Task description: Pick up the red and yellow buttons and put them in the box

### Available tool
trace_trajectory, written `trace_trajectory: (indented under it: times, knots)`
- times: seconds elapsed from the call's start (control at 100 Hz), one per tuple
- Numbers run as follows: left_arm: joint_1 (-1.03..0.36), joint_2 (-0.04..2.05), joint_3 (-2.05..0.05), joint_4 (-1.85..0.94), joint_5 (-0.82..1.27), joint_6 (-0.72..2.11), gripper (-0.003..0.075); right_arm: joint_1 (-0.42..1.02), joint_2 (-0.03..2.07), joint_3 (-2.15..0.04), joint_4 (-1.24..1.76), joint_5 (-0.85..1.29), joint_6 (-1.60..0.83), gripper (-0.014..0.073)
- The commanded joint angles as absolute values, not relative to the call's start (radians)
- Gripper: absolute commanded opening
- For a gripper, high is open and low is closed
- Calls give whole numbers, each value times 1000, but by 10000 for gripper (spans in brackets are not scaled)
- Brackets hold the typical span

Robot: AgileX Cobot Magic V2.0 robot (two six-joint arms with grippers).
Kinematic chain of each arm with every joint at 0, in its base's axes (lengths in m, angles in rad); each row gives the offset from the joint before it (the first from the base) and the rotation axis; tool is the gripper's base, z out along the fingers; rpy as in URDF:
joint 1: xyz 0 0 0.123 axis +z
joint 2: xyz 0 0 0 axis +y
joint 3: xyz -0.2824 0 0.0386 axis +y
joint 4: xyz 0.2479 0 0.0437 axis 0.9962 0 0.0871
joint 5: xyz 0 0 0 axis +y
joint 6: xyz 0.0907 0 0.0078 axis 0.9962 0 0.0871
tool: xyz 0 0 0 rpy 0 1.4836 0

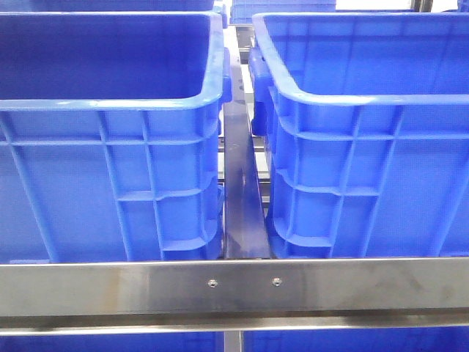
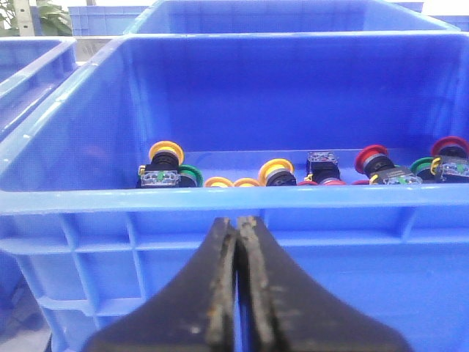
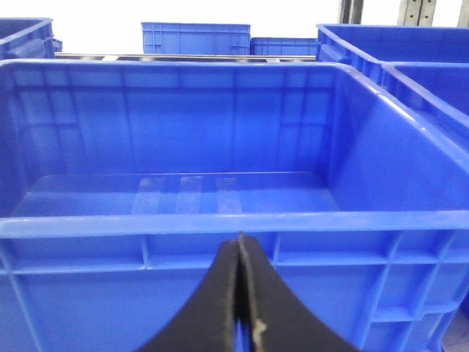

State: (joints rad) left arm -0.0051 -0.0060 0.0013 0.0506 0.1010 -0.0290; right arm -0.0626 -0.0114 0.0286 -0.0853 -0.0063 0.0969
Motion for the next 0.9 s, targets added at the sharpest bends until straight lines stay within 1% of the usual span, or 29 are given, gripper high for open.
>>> trace_trajectory:
  times: [0.0,0.21,0.32,0.49,0.59,0.73,0.89]
  knots:
    - [-4,-36,53,42,28,-35,-20,-65,-33,13,-95,-88,95,-64]
    - [-4,-36,49,44,-20,-35,-20,-65,-33,13,-95,-88,95,-64]
    - [-4,-36,-3,54,0,-35,-20,-65,-33,13,-95,-88,95,-64]
    - [-4,-36,-127,68,106,-33,-20,-65,-33,13,-95,-88,95,-64]
    - [-4,-12,-214,68,216,-33,-20,-65,-33,13,-95,-88,95,-64]
    - [-4,67,-330,68,357,-33,-20,-65,-33,13,-95,-88,95,-64]
    - [-4,217,-461,68,498,-33,-19,-65,-33,13,-95,-88,95,-64]
